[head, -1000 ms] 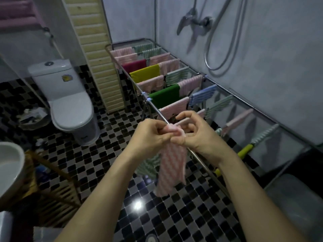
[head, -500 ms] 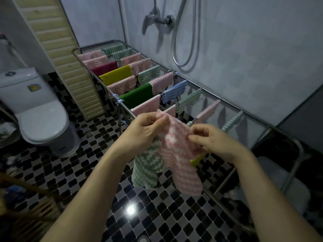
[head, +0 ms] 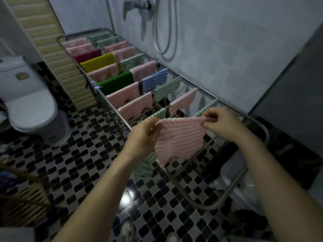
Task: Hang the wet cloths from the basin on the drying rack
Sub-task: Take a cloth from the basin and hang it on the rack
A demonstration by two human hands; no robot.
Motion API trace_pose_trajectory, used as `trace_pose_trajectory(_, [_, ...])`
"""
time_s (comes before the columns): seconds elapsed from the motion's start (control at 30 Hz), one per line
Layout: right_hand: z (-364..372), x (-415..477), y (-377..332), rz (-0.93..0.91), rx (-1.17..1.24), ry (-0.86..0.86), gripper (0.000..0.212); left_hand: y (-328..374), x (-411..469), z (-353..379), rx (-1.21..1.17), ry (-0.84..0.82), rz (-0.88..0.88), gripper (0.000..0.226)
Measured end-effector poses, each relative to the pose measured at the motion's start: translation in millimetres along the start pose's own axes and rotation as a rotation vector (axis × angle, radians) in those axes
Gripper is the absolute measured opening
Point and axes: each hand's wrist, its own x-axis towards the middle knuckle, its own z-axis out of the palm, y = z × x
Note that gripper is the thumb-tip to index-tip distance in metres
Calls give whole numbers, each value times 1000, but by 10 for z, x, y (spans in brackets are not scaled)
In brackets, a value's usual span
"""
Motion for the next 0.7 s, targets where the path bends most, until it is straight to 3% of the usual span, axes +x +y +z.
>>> trace_pose_trajectory(0.1, [4, 26, -17, -24, -62, 53, 16, 32, -39, 85, 89, 28, -3, 23])
trace_pose_trajectory(0.23, [-21, -76, 120, -28, -58, 16, 13, 45, -168, 210, 139, -89, -20, 17])
trace_pose_trajectory(0.4, [15, -308, 500, 62, -173, -173, 17, 33, -370, 524, 335, -358, 55, 27])
trace_pose_trajectory(0.6, [245, -571, 826, 100, -366, -328, 26, -83, -592, 924, 581, -529, 158, 33])
trace_pose_trajectory(0.7, [295, -644, 858, 80, -387, -416, 14, -131, -645, 967, 575, -571, 108, 34])
